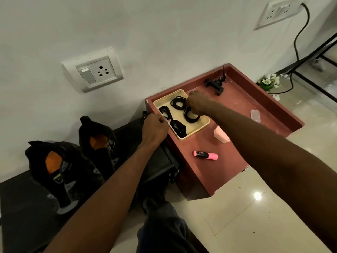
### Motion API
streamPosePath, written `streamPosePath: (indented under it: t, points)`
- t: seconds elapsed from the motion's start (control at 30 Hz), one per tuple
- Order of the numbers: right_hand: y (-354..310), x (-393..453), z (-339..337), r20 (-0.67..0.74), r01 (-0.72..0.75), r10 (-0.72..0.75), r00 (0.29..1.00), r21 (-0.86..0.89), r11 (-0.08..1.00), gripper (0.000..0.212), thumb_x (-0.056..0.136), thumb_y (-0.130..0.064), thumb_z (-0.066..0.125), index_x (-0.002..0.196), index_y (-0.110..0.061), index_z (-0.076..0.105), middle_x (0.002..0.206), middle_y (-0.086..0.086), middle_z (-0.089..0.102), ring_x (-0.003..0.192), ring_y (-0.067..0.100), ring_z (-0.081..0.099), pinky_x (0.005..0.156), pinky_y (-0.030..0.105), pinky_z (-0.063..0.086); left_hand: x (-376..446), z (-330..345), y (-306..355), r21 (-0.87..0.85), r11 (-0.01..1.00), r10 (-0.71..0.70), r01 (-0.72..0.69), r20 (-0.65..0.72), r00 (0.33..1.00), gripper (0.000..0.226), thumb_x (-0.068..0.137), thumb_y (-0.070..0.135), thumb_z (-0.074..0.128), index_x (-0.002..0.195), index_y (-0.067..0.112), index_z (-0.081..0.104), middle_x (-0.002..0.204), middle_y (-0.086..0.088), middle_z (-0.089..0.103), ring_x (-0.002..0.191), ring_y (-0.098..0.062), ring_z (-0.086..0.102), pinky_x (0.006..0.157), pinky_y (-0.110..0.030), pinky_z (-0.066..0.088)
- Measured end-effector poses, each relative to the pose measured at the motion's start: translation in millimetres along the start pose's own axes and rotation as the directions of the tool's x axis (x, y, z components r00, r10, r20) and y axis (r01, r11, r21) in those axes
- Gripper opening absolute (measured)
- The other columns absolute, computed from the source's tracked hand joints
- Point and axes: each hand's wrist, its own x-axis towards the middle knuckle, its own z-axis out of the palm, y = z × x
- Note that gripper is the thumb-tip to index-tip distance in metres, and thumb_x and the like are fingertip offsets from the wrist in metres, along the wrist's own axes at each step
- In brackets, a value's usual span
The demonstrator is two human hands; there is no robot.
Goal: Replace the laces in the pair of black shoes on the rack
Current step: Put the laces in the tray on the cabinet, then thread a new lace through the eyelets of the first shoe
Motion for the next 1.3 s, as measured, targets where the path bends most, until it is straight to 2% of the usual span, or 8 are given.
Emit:
streamPosePath:
  t: [0.17,0.27,0.37,0.57,0.73,0.87,1.17,1.3]
  points:
    - [-19.1,-11.4,12.1,-0.155,0.006,0.014,0.988,0.129,0.992,0.036,0.093,-0.010,0.057,0.128,-0.007,0.062,0.123,0.016,0.056,0.117,0.033,0.049,0.093,0.043,0.044,-4.7,0.1,-2.0,-0.032,0.999,-0.008,0.006,-0.050,0.999,0.011,0.096,0.012,0.060,0.090,0.007,0.068,0.086,-0.005,0.069,0.075,-0.012,0.067,0.077,-0.031,0.059]
    - [-30.4,-18.7,13.7,-0.168,-0.024,0.088,0.982,0.351,0.936,0.018,0.091,-0.004,0.055,0.097,-0.002,0.071,0.097,0.015,0.065,0.094,0.031,0.061,0.074,0.039,0.051,-11.7,-1.9,-3.0,-0.053,0.998,-0.022,0.017,-0.081,0.996,0.010,0.096,0.014,0.061,0.098,0.009,0.069,0.094,-0.004,0.070,0.082,-0.013,0.068,0.082,-0.033,0.060]
    - [-41.8,-27.8,12.4,-0.075,-0.035,0.084,0.994,0.503,0.863,0.013,0.088,-0.007,0.061,0.086,0.000,0.072,0.090,0.016,0.071,0.085,0.031,0.066,0.074,0.040,0.056,-20.6,-1.7,-3.0,-0.044,0.999,-0.028,0.024,-0.093,0.995,0.011,0.096,0.016,0.062,0.100,0.009,0.069,0.099,-0.006,0.069,0.083,-0.016,0.069,0.084,-0.037,0.060]
    - [-61.8,-41.3,24.6,0.004,-0.044,0.047,0.999,0.465,0.884,0.028,0.087,-0.032,0.074,0.091,-0.004,0.072,0.087,0.010,0.070,0.084,0.024,0.065,0.076,0.040,0.057,-35.4,1.9,-0.1,-0.051,0.998,-0.033,0.028,-0.096,0.995,0.008,0.095,0.015,0.062,0.096,0.010,0.069,0.097,-0.005,0.068,0.081,-0.013,0.067,0.080,-0.031,0.059]
    - [-66.7,-44.2,29.6,0.043,-0.017,-0.001,0.999,0.423,0.906,0.027,0.081,-0.007,0.072,0.107,-0.008,0.071,0.101,0.009,0.071,0.092,0.025,0.066,0.079,0.039,0.058,-39.7,-0.6,-2.4,-0.032,0.999,-0.013,0.010,-0.102,0.995,0.009,0.096,0.015,0.063,0.092,0.010,0.069,0.094,-0.004,0.069,0.079,-0.012,0.066,0.079,-0.025,0.056]
    - [-76.1,-43.7,32.9,0.028,-0.004,-0.007,1.000,0.382,0.924,0.023,0.085,-0.012,0.067,0.108,-0.010,0.072,0.099,0.010,0.072,0.089,0.026,0.068,0.080,0.043,0.060,-41.1,-4.2,-3.3,-0.003,1.000,-0.006,0.006,-0.121,0.993,0.009,0.096,0.014,0.062,0.096,0.008,0.069,0.098,-0.003,0.067,0.074,-0.006,0.058,0.063,-0.008,0.038]
    - [-76.0,-53.8,19.7,-0.008,-0.156,0.188,0.982,0.528,0.835,0.012,0.083,-0.009,0.066,0.088,-0.002,0.074,0.081,0.013,0.072,0.075,0.027,0.070,0.068,0.040,0.061,-52.7,-22.8,0.3,0.007,1.000,-0.016,0.018,-0.150,0.989,0.009,0.094,0.011,0.062,0.096,0.010,0.071,0.094,0.001,0.063,0.074,-0.006,0.057,0.063,-0.009,0.037]
    - [-72.2,-69.0,-33.9,0.039,-0.177,0.196,0.980,0.630,0.756,0.020,0.080,-0.006,0.072,0.098,0.005,0.072,0.093,0.015,0.072,0.085,0.030,0.070,0.078,0.047,0.060,-65.2,-48.7,13.7,-0.032,0.999,-0.049,0.044,-0.179,0.983,0.013,0.094,0.007,0.058,0.091,0.008,0.070,0.084,0.001,0.062,0.067,-0.004,0.053,0.060,-0.012,0.036]
